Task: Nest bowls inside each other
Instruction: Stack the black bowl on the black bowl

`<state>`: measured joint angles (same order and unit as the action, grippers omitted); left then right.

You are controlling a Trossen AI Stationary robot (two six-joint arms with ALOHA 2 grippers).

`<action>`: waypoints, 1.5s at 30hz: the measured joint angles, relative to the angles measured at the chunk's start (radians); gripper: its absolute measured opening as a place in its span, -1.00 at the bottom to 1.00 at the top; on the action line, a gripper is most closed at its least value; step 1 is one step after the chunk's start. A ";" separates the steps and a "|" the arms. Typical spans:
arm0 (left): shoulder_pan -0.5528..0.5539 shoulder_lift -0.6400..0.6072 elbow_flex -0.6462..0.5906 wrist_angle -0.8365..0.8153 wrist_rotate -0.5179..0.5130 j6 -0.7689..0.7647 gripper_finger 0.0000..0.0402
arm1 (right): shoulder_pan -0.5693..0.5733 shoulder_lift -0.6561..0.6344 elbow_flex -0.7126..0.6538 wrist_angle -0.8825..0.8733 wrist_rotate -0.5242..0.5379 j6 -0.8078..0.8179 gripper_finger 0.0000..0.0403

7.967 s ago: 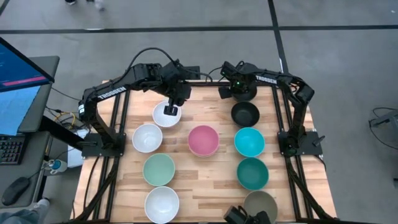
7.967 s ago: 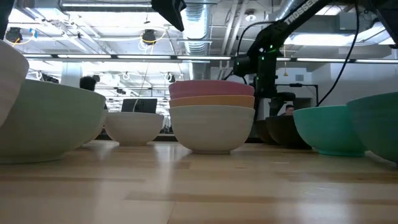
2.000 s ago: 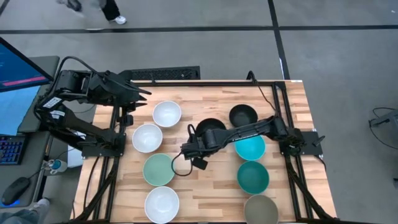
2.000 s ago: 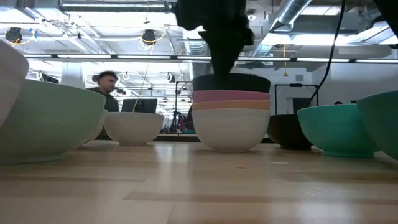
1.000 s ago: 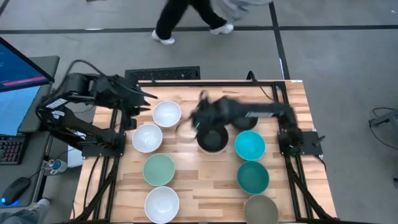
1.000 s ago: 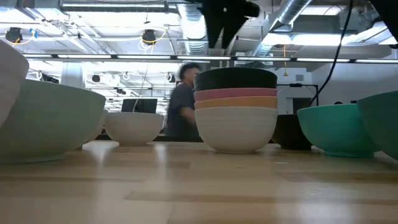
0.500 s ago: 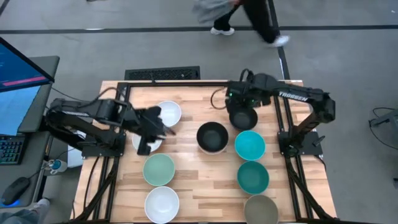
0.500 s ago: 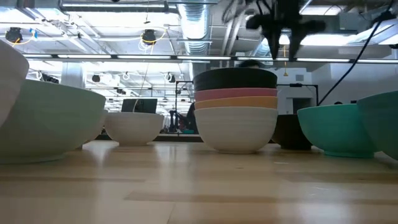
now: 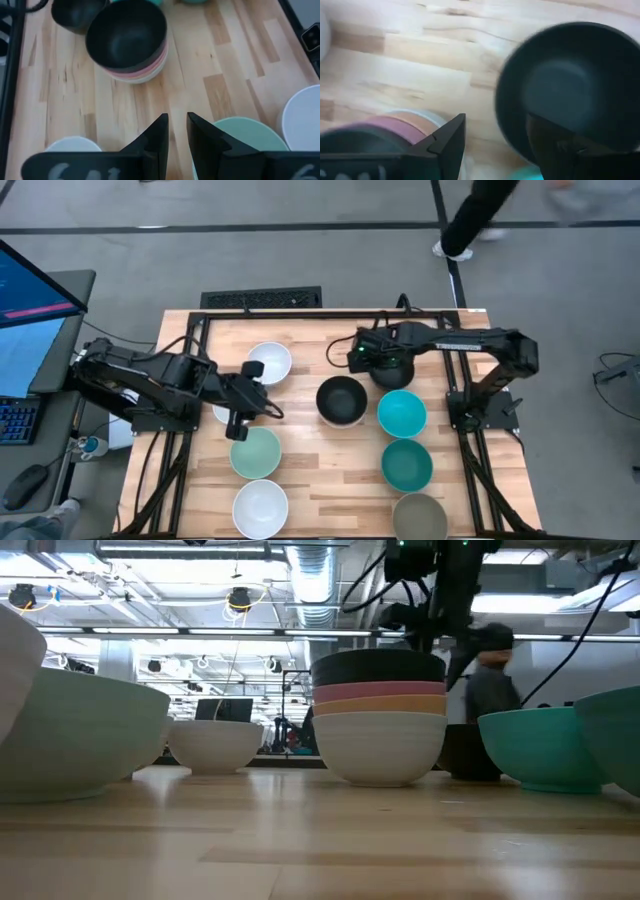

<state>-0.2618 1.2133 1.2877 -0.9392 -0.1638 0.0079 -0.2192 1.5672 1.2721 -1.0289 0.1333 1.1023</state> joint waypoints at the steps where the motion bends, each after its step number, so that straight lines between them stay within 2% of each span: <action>1: -0.003 0.000 0.000 0.010 -0.001 0.006 -0.70 | -0.005 0.016 0.000 0.024 0.000 0.000 0.14; 5: -0.009 0.000 0.002 0.017 -0.001 0.015 -0.70 | -0.027 0.080 0.000 0.081 -0.008 -0.018 0.14; 9: -0.010 0.001 0.003 0.007 0.000 0.001 -0.70 | -0.047 0.151 -0.002 0.058 -0.017 -0.042 0.14; 11: -0.011 0.001 0.003 0.000 0.000 -0.009 -0.70 | -0.047 0.169 -0.002 0.022 -0.006 -0.039 0.14; 21: -0.014 0.000 0.003 -0.015 -0.007 -0.011 -0.70 | -0.056 0.232 0.002 0.067 -0.002 -0.056 0.07; 24: -0.014 0.000 0.003 -0.015 -0.006 -0.010 -0.70 | -0.064 0.236 -0.001 0.056 -0.001 -0.062 -0.04; 31: -0.014 0.000 0.003 -0.017 -0.006 -0.010 -0.70 | -0.090 0.240 0.000 0.072 -0.001 -0.072 -0.49; 39: -0.014 0.000 0.002 -0.022 -0.006 -0.011 -0.70 | -0.098 0.239 0.017 0.054 0.003 -0.122 -0.90; 45: -0.014 0.000 0.002 -0.035 -0.031 -0.004 -0.70 | -0.067 0.223 0.199 -0.111 0.065 -0.204 -0.91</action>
<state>-0.2756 1.2137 1.2900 -0.9742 -0.1950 0.0040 -0.2859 1.7898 1.4712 -1.1401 0.1984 0.8978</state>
